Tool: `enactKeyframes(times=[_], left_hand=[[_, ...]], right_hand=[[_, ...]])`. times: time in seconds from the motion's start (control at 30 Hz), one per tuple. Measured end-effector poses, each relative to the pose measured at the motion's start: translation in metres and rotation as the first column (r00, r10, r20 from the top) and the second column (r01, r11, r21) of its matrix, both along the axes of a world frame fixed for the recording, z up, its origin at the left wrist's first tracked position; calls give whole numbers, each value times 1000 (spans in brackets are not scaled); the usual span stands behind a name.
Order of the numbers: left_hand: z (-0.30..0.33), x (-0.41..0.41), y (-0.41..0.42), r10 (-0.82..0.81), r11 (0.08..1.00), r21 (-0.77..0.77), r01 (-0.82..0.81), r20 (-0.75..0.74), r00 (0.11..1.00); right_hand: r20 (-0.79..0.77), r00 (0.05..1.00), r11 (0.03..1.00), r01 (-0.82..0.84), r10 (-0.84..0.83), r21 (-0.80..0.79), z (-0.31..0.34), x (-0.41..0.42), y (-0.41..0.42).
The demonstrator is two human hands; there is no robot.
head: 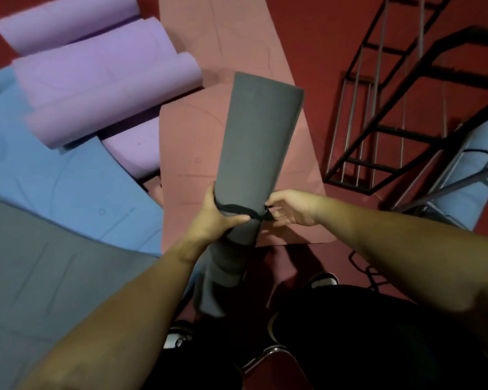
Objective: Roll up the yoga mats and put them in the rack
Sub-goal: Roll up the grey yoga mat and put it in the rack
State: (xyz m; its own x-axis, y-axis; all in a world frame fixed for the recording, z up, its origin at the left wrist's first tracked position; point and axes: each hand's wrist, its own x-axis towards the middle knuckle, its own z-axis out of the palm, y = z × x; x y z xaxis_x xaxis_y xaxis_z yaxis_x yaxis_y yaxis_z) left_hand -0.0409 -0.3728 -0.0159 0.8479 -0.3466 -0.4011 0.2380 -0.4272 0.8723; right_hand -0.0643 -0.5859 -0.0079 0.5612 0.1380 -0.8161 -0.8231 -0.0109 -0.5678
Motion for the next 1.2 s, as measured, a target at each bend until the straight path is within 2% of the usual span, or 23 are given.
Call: enactKeyframes(times=[0.13,0.23,0.37,0.47,0.53,0.7,0.9,1.0,1.2], left_hand=[[-15,20,-37,-43,998,-42,43,9,999],[-26,22,-59,-139,987,-88,138,-5,990],[-49,-3,-88,-267,964,0,268,-41,963],[-67,-27,-103,-340,932,81,355,-148,929],[-75,-37,-111,-379,898,142,416,-225,897],[-95,-59,-142,-384,873,166,458,-344,857],[-119,-56,-182,-407,819,234,524,-408,818],[-130,-50,-202,-393,826,232,513,-415,821],[-147,-36,-230,-338,833,281,477,-425,840]], right_hand=[[13,982,977,188,-190,96,-23,-13,-38],[4,962,959,273,-274,82,-37,-37,-61],[-54,919,913,395,-392,101,-62,-87,-77],[-122,900,901,428,-418,72,-89,-122,-77],[-202,865,867,486,-459,109,-103,-142,-77],[-251,788,750,614,-562,245,-136,-180,-86],[-313,694,656,718,-648,235,-161,-186,-108],[-316,666,644,742,-675,187,-172,-181,-124],[-244,682,655,730,-689,192,-187,-163,-150]])
